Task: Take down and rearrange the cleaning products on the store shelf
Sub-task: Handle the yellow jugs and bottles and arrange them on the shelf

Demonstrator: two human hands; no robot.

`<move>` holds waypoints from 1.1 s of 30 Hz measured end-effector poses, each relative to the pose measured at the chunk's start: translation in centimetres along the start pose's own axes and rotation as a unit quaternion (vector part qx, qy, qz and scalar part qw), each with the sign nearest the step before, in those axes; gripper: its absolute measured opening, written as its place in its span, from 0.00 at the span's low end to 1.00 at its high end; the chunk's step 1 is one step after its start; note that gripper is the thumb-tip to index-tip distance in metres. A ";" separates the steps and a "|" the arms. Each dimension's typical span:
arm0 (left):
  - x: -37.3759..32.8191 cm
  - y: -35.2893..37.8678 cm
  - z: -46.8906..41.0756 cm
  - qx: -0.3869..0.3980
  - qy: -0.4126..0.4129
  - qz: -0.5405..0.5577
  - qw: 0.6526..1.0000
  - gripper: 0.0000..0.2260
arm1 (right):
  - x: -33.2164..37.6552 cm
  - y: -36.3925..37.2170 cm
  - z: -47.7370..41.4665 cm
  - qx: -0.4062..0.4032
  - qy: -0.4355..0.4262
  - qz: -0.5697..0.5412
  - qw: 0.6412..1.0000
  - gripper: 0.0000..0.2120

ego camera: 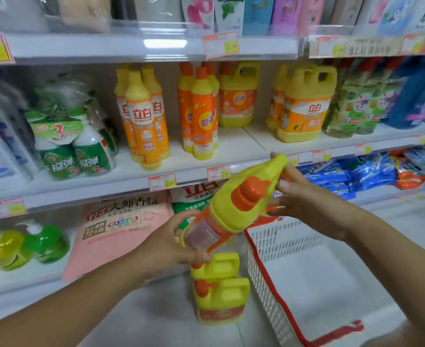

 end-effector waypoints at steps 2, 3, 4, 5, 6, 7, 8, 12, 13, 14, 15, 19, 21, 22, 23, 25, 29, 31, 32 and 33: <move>0.4 0.0 -0.4 -0.032 0.021 -0.071 0.997 0.40 | -0.5 0.5 -0.1 -0.005 0.007 -0.036 0.999 0.43; 0.8 0.0 -0.8 -0.041 0.029 -0.099 0.994 0.44 | -0.7 0.7 -0.3 -0.013 0.001 -0.046 0.999 0.47; 1.2 0.0 -1.2 -0.055 0.033 -0.126 0.990 0.48 | -1.0 0.6 -0.4 -0.027 -0.009 -0.050 0.998 0.46; 1.4 0.1 -1.7 -0.060 0.037 -0.141 0.987 0.51 | -1.1 0.4 -0.5 -0.042 -0.017 -0.053 0.998 0.43; 1.7 0.2 -2.2 -0.058 0.044 -0.139 0.988 0.53 | -1.1 0.1 -0.5 -0.052 -0.023 -0.062 0.996 0.39; 1.8 0.4 -2.6 -0.051 0.052 -0.130 0.989 0.54 | -1.1 -0.3 -0.6 -0.059 -0.027 -0.080 0.995 0.35; 1.6 0.5 -2.8 -0.042 0.066 -0.120 0.990 0.54 | -1.1 -0.8 -0.6 -0.063 -0.029 -0.098 0.993 0.31; 0.9 1.0 -3.3 -0.009 0.086 -0.073 0.994 0.56 | -2.0 -2.3 -0.6 -0.056 -0.013 -0.110 0.992 0.31; 1.1 1.1 -3.5 -0.010 0.083 -0.073 0.994 0.56 | -2.3 -2.6 -0.6 -0.057 -0.008 -0.104 0.993 0.32; 1.3 1.1 -3.6 -0.021 0.080 -0.080 0.993 0.57 | -2.6 -2.8 -0.6 -0.062 -0.005 -0.101 0.993 0.34; 1.4 1.1 -3.7 -0.036 0.078 -0.092 0.992 0.57 | -2.8 -3.1 -0.5 -0.068 -0.001 -0.099 0.993 0.35; 1.8 1.7 -4.7 -0.056 0.066 -0.117 0.989 0.59 | -2.8 -3.9 0.2 -0.077 -0.007 -0.108 0.991 0.38; 1.6 2.3 -5.1 -0.037 0.073 -0.118 0.990 0.59 | -2.6 -4.3 0.6 -0.075 -0.008 -0.116 0.990 0.39; 1.4 2.7 -5.2 -0.021 0.075 -0.113 0.991 0.58 | -2.6 -4.4 0.7 -0.071 -0.009 -0.114 0.991 0.39; 1.4 2.9 -5.3 -0.003 0.070 -0.095 0.993 0.57 | -2.4 -4.7 0.8 -0.066 -0.011 -0.107 0.992 0.38; 1.1 3.3 -5.2 0.036 0.044 -0.039 0.998 0.52 | -2.3 -5.3 1.0 -0.045 -0.011 -0.094 0.995 0.36; 1.2 3.0 -5.3 0.100 -0.016 -0.005 0.995 0.42 | -2.2 -6.1 2.6 0.011 0.026 -0.096 0.995 0.37; 1.6 3.3 -5.4 0.130 -0.043 0.036 0.990 0.41 | -2.0 -6.6 3.3 -0.024 0.022 -0.005 0.999 0.36; 1.7 3.7 -5.2 0.148 -0.053 0.049 0.986 0.42 | -1.7 -6.8 3.3 -0.062 0.009 0.062 0.996 0.32; 1.5 4.3 -5.1 0.161 -0.057 0.049 0.984 0.40 | -1.3 -6.9 3.3 -0.099 -0.005 0.132 0.986 0.28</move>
Point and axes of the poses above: each hand's wrist, its own z-axis away from the middle knuckle, its own y-axis out of the palm, x = y × z, the point moved 7 cm from there along -z, towards the middle knuckle, and after that the axes turned 10 degrees about -z, right-handed, at the moved point
